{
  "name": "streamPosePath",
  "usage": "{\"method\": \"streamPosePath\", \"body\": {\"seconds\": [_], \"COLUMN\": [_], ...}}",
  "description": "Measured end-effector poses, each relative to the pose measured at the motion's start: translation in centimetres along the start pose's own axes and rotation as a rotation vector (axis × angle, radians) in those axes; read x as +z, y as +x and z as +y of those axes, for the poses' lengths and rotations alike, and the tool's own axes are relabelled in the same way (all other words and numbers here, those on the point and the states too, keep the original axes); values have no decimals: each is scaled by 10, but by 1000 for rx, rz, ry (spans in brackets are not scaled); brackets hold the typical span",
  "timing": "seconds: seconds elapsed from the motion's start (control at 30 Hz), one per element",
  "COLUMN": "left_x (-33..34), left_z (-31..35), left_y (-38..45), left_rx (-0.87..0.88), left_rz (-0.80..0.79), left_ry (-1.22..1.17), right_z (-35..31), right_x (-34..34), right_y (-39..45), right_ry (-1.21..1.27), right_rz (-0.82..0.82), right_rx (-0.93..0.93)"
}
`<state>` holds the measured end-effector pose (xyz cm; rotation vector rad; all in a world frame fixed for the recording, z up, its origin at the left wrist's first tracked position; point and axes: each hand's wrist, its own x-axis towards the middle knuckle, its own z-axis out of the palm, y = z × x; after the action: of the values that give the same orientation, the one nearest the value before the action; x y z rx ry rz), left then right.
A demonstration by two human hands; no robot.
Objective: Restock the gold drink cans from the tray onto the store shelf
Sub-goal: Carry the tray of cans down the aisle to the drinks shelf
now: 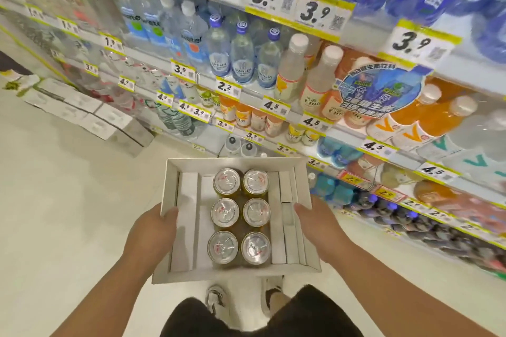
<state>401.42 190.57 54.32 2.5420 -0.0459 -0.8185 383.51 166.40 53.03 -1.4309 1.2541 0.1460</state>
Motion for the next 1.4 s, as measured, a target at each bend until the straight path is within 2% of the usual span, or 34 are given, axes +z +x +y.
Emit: {"method": "streamPosePath", "body": {"seconds": [0.3, 0.53, 0.87, 1.03, 1.23, 1.4], "left_x": [25, 78, 236, 330, 431, 483], "left_z": [-29, -80, -154, -175, -198, -206], "left_y": [106, 185, 289, 351, 425, 462], "left_rx": [151, 201, 205, 260, 304, 313], "left_rz": [-142, -227, -256, -246, -251, -266], "left_ry": [64, 199, 202, 179, 186, 163], "right_z": [46, 122, 258, 321, 384, 408], "right_x": [74, 145, 197, 207, 222, 225], "right_y": [44, 95, 234, 316, 404, 444], "right_ry": [115, 172, 236, 226, 267, 277], "right_rz": [162, 236, 223, 283, 321, 333], "right_rx": [130, 211, 238, 243, 243, 236]}}
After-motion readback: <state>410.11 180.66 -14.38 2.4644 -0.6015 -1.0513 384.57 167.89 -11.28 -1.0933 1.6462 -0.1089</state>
